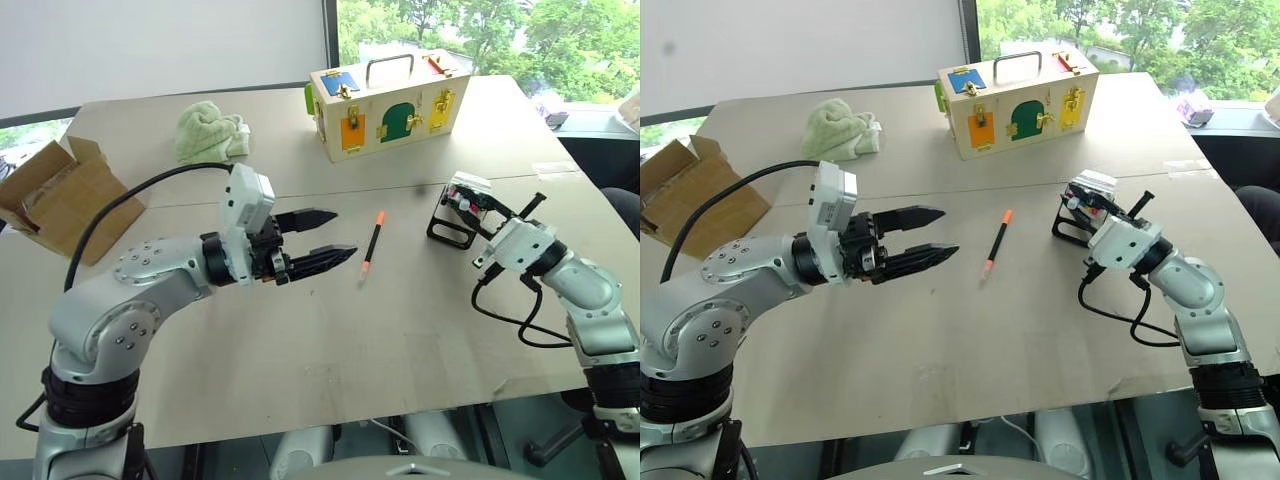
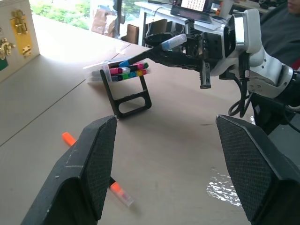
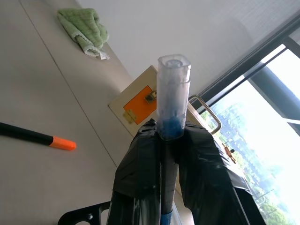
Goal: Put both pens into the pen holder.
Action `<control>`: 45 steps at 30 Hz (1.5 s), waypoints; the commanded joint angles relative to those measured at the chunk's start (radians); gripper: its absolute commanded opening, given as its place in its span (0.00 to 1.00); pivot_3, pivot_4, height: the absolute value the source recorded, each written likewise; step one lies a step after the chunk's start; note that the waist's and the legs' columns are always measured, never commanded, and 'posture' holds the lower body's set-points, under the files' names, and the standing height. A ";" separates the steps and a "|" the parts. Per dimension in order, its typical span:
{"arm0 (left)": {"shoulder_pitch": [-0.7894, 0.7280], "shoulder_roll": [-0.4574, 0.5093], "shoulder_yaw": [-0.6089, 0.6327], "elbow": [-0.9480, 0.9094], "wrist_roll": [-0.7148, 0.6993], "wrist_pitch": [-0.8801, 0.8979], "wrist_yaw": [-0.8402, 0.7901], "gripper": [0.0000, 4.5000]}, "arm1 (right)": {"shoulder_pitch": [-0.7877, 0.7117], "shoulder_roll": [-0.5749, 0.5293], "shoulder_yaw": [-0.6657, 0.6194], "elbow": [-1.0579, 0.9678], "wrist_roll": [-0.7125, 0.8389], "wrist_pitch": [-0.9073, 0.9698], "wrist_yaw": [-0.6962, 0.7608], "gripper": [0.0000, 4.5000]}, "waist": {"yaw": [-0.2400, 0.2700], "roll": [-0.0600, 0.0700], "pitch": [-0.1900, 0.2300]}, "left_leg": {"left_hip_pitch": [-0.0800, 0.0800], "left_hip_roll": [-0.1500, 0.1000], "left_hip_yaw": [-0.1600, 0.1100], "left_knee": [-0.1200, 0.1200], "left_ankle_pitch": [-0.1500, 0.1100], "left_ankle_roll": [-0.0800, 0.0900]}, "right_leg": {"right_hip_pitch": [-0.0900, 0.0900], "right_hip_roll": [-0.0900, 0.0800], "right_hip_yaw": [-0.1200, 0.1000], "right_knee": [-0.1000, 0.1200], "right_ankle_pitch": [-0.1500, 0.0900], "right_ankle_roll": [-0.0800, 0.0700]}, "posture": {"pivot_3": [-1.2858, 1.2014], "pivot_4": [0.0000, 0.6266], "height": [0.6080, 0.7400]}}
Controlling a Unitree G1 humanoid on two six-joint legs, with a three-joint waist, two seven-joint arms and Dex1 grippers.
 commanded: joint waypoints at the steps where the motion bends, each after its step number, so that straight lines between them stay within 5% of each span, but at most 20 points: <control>1: -0.009 0.015 0.020 -0.042 -0.019 -0.005 0.014 0.76 | -0.033 0.002 -0.011 0.015 -0.022 -0.046 -0.037 0.03 | 0.000 0.000 0.000 | 0.000 0.000 0.000 0.000 0.000 0.000 | 0.000 0.000 0.000 0.000 0.000 0.000 | 0.52 0.24 1.00; 10: 0.011 0.018 0.017 -0.040 -0.027 -0.010 0.031 0.78 | -0.072 0.029 -0.018 0.074 -0.027 -0.034 -0.087 0.96 | 0.000 0.000 0.000 | 0.000 0.000 0.001 0.000 0.000 0.000 | 0.000 0.000 0.000 0.000 0.000 0.000 | 0.52 0.24 1.00; 11: 0.015 0.013 0.017 -0.038 -0.029 -0.011 0.036 0.78 | -0.073 0.031 -0.019 0.074 -0.024 -0.037 -0.089 0.99 | 0.000 0.000 0.000 | 0.000 0.000 0.001 0.000 0.000 0.000 | 0.000 0.000 0.001 0.000 0.000 0.000 | 0.52 0.24 1.00; 15: 0.050 -0.057 -0.001 -0.003 -0.018 -0.016 0.099 0.78 | -0.067 0.051 -0.023 0.023 0.036 0.032 -0.086 0.99 | 0.001 0.000 0.000 | 0.000 0.000 0.001 0.000 0.000 0.000 | 0.000 0.000 0.001 0.000 0.000 0.000 | 0.52 0.24 1.00; 19: 0.122 -0.093 -0.124 0.008 0.126 -0.060 0.117 0.78 | -0.076 0.106 -0.016 -0.159 0.293 0.299 -0.030 0.99 | -0.001 0.000 0.000 | 0.000 0.000 0.001 0.000 0.000 0.000 | 0.000 0.000 0.002 0.000 0.000 0.000 | 0.52 0.24 1.00; 24: 0.140 -0.211 -0.255 0.064 0.341 -0.130 0.276 0.78 | 0.100 -0.042 -0.038 -0.520 1.018 0.882 0.089 0.99 | 0.025 0.000 0.000 | -0.001 0.000 0.000 0.000 -0.001 0.001 | 0.000 -0.001 0.000 -0.001 0.000 0.000 | 0.52 0.24 1.00; 32: 0.007 -0.357 -0.473 0.259 0.661 -0.145 0.443 0.78 | 0.346 -0.086 0.007 -0.521 0.848 0.877 0.192 0.99 | 0.042 -0.001 0.001 | -0.001 -0.002 -0.002 0.001 -0.003 0.006 | 0.001 -0.002 -0.002 -0.001 0.000 0.001 | 0.52 0.24 1.00; 37: -0.052 -0.487 -0.425 0.293 0.646 0.023 0.516 0.78 | 0.429 -0.094 0.019 -0.498 0.745 0.833 0.251 0.99 | 0.041 -0.001 0.001 | -0.001 -0.001 -0.002 0.001 -0.003 0.005 | 0.001 -0.001 -0.002 -0.001 0.001 0.001 | 0.52 0.24 1.00; 45: -0.098 -0.523 -0.508 0.379 0.726 0.033 0.499 0.78 | 0.473 -0.036 0.001 -0.461 0.629 0.745 0.238 0.99 | 0.044 -0.001 0.000 | -0.001 -0.002 -0.002 0.001 -0.001 0.001 | 0.001 -0.001 -0.002 -0.001 0.001 0.002 | 0.52 0.24 1.00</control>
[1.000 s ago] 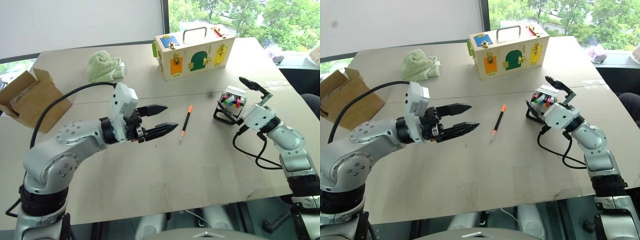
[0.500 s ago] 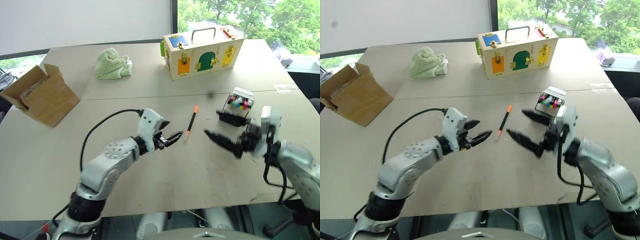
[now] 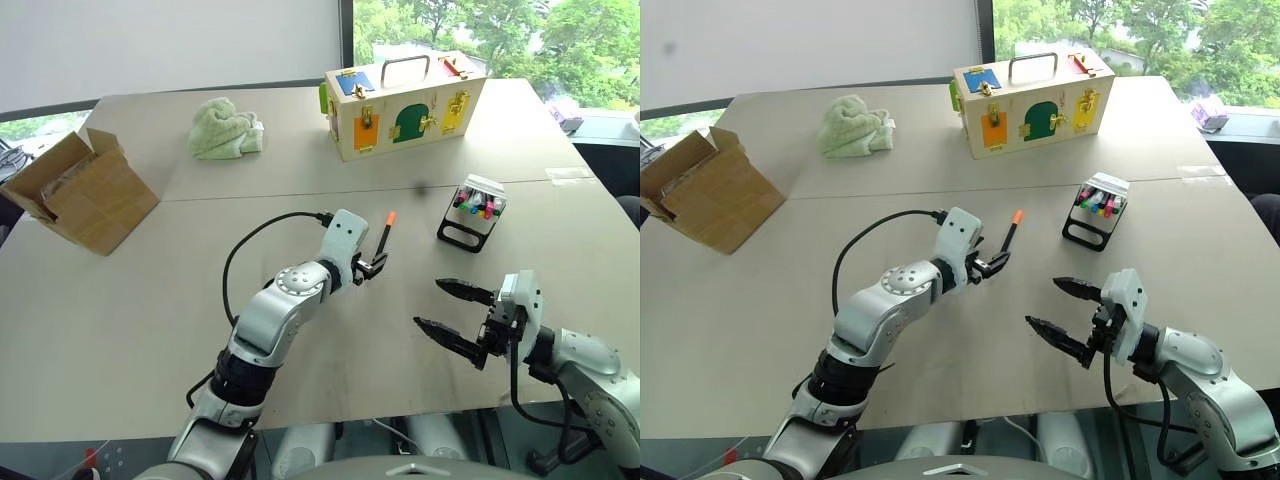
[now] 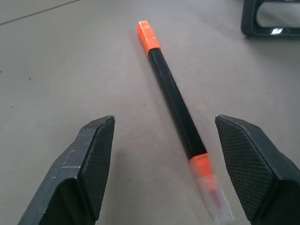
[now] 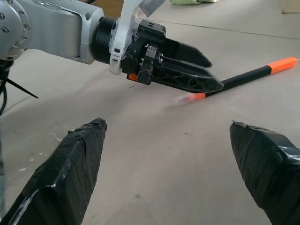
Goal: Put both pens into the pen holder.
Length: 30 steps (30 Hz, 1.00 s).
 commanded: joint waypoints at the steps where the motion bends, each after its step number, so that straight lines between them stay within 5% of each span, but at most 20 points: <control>1: -0.017 -0.022 -0.038 0.028 0.043 0.023 0.003 0.78 | 0.016 0.018 -0.012 0.009 -0.068 -0.068 -0.002 0.99 | 0.004 0.000 0.000 | 0.000 0.000 0.000 0.000 0.000 0.000 | 0.000 0.000 0.000 0.000 0.000 0.000 | 0.52 0.24 1.00; 4: -0.007 -0.039 -0.055 0.041 0.057 0.069 0.001 0.78 | 0.016 0.033 -0.006 0.032 -0.137 -0.123 -0.005 0.99 | 0.006 0.000 -0.002 | 0.000 0.000 0.000 0.000 0.000 0.000 | 0.000 0.000 0.000 0.000 0.000 0.000 | 0.52 0.24 1.00; 6: -0.002 -0.059 -0.035 0.045 0.054 0.085 0.004 0.66 | 0.012 0.048 -0.010 0.042 -0.155 -0.142 -0.010 1.00 | 0.007 0.000 -0.002 | 0.001 0.000 0.000 0.000 0.000 0.000 | 0.001 0.000 0.000 0.000 0.000 0.000 | 0.52 0.24 1.00; 9: 0.011 -0.070 0.008 0.051 0.051 0.102 0.000 0.43 | 0.006 0.061 -0.011 0.047 -0.173 -0.159 -0.008 1.00 | 0.006 0.000 -0.003 | 0.001 0.000 0.000 0.000 0.000 0.000 | 0.001 0.000 0.000 0.000 0.000 0.000 | 0.52 0.24 1.00; 13: 0.019 -0.060 0.043 0.053 0.070 0.126 0.011 0.02 | -0.007 0.070 -0.008 0.057 -0.188 -0.165 -0.001 1.00 | 0.006 0.000 -0.003 | 0.001 0.000 0.000 0.000 0.000 0.000 | 0.001 0.000 0.000 0.000 0.000 0.000 | 0.52 0.24 1.00; 22: 0.088 -0.020 0.146 0.016 0.075 -0.120 -0.035 0.02 | -0.104 0.125 0.006 0.030 -0.097 0.011 -0.048 1.00 | -0.017 0.000 -0.004 | 0.003 0.001 0.001 -0.001 0.000 -0.001 | 0.001 0.001 0.002 0.001 0.000 0.000 | 0.52 0.24 1.00; 30: 0.210 -0.100 0.322 -0.164 -0.296 -0.284 -0.317 0.02 | -0.312 0.271 -0.060 -0.021 0.299 0.366 -0.265 1.00 | -0.014 0.000 -0.004 | -0.001 0.001 0.000 0.000 0.001 -0.001 | -0.001 -0.001 0.000 0.000 0.000 -0.001 | 0.52 0.24 1.00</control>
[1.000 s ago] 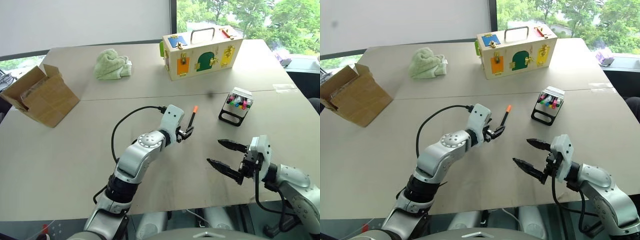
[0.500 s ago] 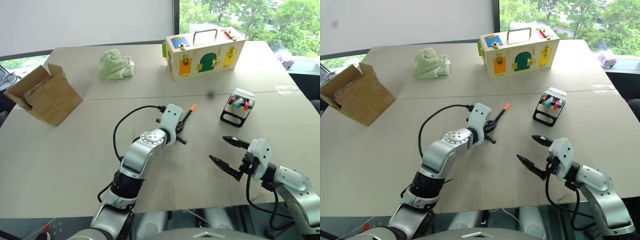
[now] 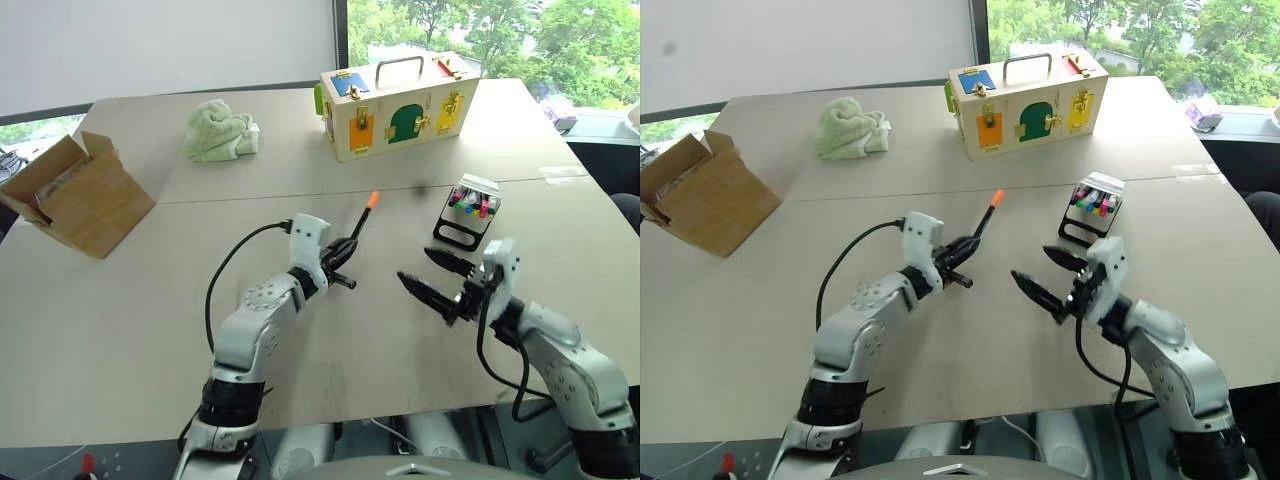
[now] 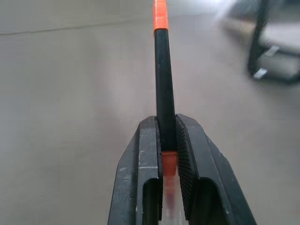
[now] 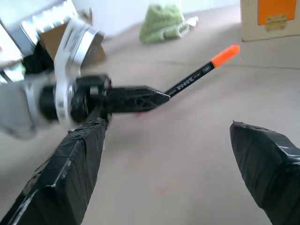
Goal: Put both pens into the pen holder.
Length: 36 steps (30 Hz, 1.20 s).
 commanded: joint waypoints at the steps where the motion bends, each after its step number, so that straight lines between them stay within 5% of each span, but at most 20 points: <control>1: 0.030 0.010 0.023 -0.113 -0.149 -0.051 -0.145 0.02 | -0.096 0.041 -0.052 -0.056 0.189 0.139 -0.124 1.00 | 0.001 0.000 0.000 | 0.000 0.000 0.000 0.000 0.000 0.000 | 0.000 0.000 0.000 0.000 0.000 0.000 | 0.52 0.24 1.00; 6: 0.067 0.042 0.031 -0.159 -0.284 -0.052 -0.264 0.02 | -0.226 0.120 -0.127 0.014 0.436 0.242 -0.295 1.00 | -0.005 0.000 0.000 | 0.000 -0.001 0.000 -0.001 0.000 0.000 | 0.000 0.000 0.000 0.000 0.000 0.000 | 0.52 0.24 1.00; 14: 0.073 0.091 -0.006 -0.161 -0.302 -0.068 -0.305 0.02 | -0.269 0.090 -0.105 0.006 0.476 0.291 -0.301 1.00 | -0.006 0.000 0.000 | 0.000 -0.001 0.000 -0.001 -0.002 0.005 | 0.000 0.001 0.000 0.000 0.000 0.000 | 0.52 0.24 1.00; 22: 0.083 0.102 -0.028 -0.160 -0.294 -0.077 -0.301 0.00 | -0.248 0.101 -0.095 -0.017 0.445 0.255 -0.304 0.14 | -0.007 0.000 0.000 | 0.000 -0.001 0.000 -0.001 -0.003 0.005 | 0.000 0.001 0.000 0.000 0.000 0.000 | 0.52 0.24 1.00; 25: 0.089 0.113 -0.026 -0.157 -0.315 -0.071 -0.320 0.00 | -0.242 0.088 -0.095 -0.022 0.436 0.254 -0.299 0.03 | -0.007 0.000 0.000 | 0.000 0.000 0.000 -0.001 -0.003 0.005 | 0.000 0.001 0.000 0.000 0.000 0.000 | 0.52 0.24 1.00; 26: 0.087 0.116 -0.026 -0.156 -0.306 -0.076 -0.315 0.17 | -0.243 0.080 -0.096 -0.029 0.425 0.246 -0.291 0.03 | -0.007 0.001 0.000 | 0.000 -0.001 0.000 -0.001 -0.003 0.005 | 0.000 0.001 0.000 0.000 0.000 0.000 | 0.52 0.24 1.00; 28: 0.073 0.120 -0.040 -0.151 -0.233 -0.109 -0.274 0.26 | -0.250 0.047 -0.082 -0.051 0.326 0.191 -0.253 0.03 | -0.006 0.001 0.000 | 0.000 -0.001 0.000 -0.001 -0.003 0.005 | 0.000 0.001 0.000 0.000 0.000 0.000 | 0.52 0.24 1.00; 32: 0.040 0.146 -0.067 -0.151 -0.128 -0.161 -0.233 0.65 | -0.236 -0.032 0.012 -0.022 -0.096 -0.154 -0.140 0.03 | -0.005 0.001 0.000 | 0.000 -0.001 0.000 -0.001 -0.003 0.005 | 0.000 0.001 -0.001 0.000 0.000 0.000 | 0.52 0.24 1.00; 36: 0.020 0.187 -0.078 -0.183 -0.099 -0.203 -0.270 0.65 | -0.234 -0.075 0.040 0.064 -0.471 -0.591 -0.118 0.03 | -0.007 0.001 0.001 | 0.000 -0.001 0.000 -0.002 0.000 0.000 | 0.000 0.001 0.000 -0.001 0.000 0.000 | 0.52 0.24 1.00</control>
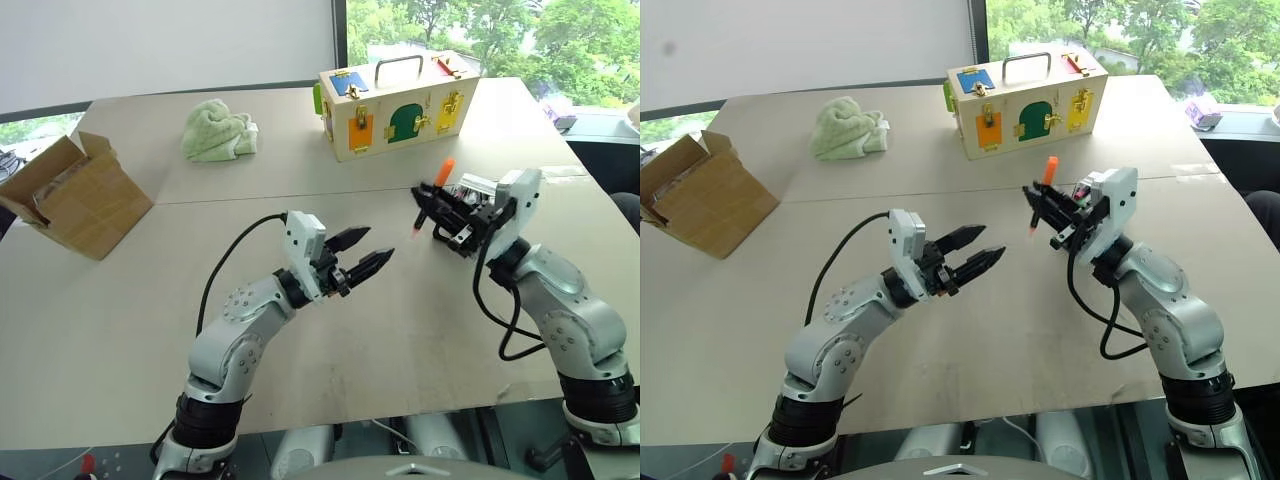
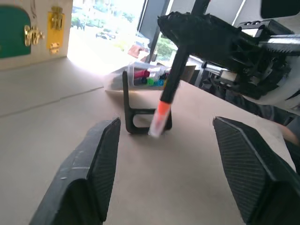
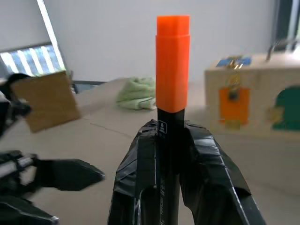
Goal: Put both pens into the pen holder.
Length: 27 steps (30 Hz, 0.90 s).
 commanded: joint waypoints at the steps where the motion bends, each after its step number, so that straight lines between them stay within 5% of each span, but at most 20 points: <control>1: -0.024 0.048 -0.023 -0.068 0.044 -0.052 -0.030 0.65 | -0.002 -0.036 -0.002 0.054 -0.310 -0.412 0.024 0.03 | 0.000 0.000 0.000 | 0.000 0.000 0.000 0.000 0.000 0.000 | 0.000 0.000 0.000 0.000 0.000 0.000 | 0.52 0.24 1.00; 11: -0.084 0.123 -0.040 -0.183 0.080 0.078 0.065 0.65 | 0.051 -0.043 -0.030 0.233 -0.568 -0.822 -0.042 0.03 | -0.001 0.000 0.000 | 0.001 0.000 0.002 0.000 0.000 0.000 | 0.000 0.000 0.003 0.000 0.000 0.000 | 0.52 0.24 1.00; 27: -0.079 0.122 -0.030 -0.211 0.092 0.160 0.165 0.65 | -0.052 -0.019 -0.014 0.574 -0.638 -1.039 -0.105 0.03 | 0.000 0.000 0.000 | 0.002 0.001 0.003 0.000 0.000 0.000 | 0.000 0.001 0.004 0.001 0.000 0.000 | 0.52 0.24 1.00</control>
